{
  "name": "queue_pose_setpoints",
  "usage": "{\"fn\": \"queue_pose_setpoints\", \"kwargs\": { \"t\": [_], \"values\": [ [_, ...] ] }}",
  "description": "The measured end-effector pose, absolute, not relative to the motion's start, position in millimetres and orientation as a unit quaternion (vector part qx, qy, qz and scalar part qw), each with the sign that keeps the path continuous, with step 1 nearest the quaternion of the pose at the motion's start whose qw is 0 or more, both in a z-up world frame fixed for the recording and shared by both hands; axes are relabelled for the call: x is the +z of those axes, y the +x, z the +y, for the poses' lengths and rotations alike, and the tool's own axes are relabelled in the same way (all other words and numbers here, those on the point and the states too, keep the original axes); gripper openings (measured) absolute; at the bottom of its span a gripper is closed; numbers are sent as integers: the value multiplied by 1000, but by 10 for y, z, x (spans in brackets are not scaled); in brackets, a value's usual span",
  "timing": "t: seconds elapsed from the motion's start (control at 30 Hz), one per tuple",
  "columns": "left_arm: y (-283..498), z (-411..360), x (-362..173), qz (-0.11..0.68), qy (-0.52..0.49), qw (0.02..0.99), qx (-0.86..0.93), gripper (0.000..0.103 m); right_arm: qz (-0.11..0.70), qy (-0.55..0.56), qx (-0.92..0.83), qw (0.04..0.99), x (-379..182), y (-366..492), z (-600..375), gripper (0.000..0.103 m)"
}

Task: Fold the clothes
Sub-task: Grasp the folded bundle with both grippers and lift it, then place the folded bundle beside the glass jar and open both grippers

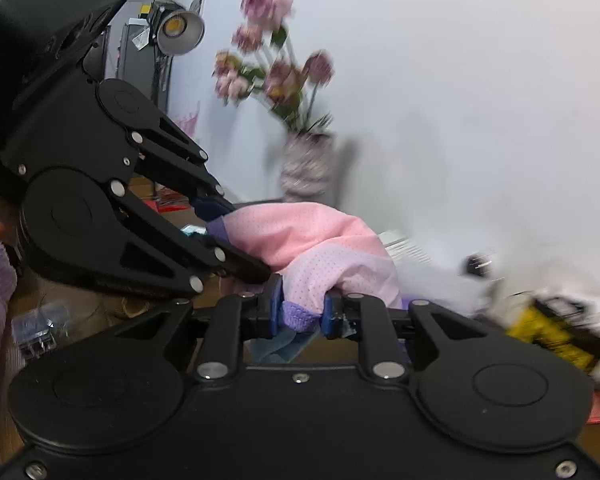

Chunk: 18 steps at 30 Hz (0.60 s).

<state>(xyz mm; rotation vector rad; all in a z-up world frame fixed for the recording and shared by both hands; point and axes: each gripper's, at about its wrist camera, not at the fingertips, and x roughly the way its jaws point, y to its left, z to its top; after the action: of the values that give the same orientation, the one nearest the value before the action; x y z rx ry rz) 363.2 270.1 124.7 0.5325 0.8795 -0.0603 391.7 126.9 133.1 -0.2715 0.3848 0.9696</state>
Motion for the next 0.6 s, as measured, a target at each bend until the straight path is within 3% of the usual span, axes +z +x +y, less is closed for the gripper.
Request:
{"fn": "queue_pose_setpoints", "kwargs": {
  "t": [0.03, 0.07, 0.1, 0.17, 0.2, 0.27, 0.47, 0.6],
  "values": [
    [3653, 2730, 1163, 436, 260, 861, -21, 42, 210, -134, 467, 848, 1158, 4004, 1419, 27],
    [3645, 2731, 1045, 456, 271, 848, -18, 54, 238, -139, 473, 837, 984, 4085, 1559, 38],
    [3637, 2730, 926, 476, 282, 833, -14, 57, 273, -148, 479, 821, 825, 4123, 1630, 47],
    [3530, 2727, 919, 476, 276, 835, -20, 59, 295, -143, 485, 811, 699, 4123, 1600, 53],
    [3495, 2707, 949, 480, 268, 835, -18, 59, 306, -141, 488, 805, 636, 4124, 1584, 62],
    [3427, 2656, 1046, 471, 260, 843, -16, 60, 310, -135, 486, 806, 621, 4105, 1514, 70],
    [3209, 2282, 1529, 398, 215, 892, -15, 71, 240, -146, 432, 857, 1139, 3787, 884, 81],
    [3114, 1836, 1640, 338, 157, 928, -19, 87, 219, -142, 372, 891, 1352, 3617, 200, 84]
  ]
}}
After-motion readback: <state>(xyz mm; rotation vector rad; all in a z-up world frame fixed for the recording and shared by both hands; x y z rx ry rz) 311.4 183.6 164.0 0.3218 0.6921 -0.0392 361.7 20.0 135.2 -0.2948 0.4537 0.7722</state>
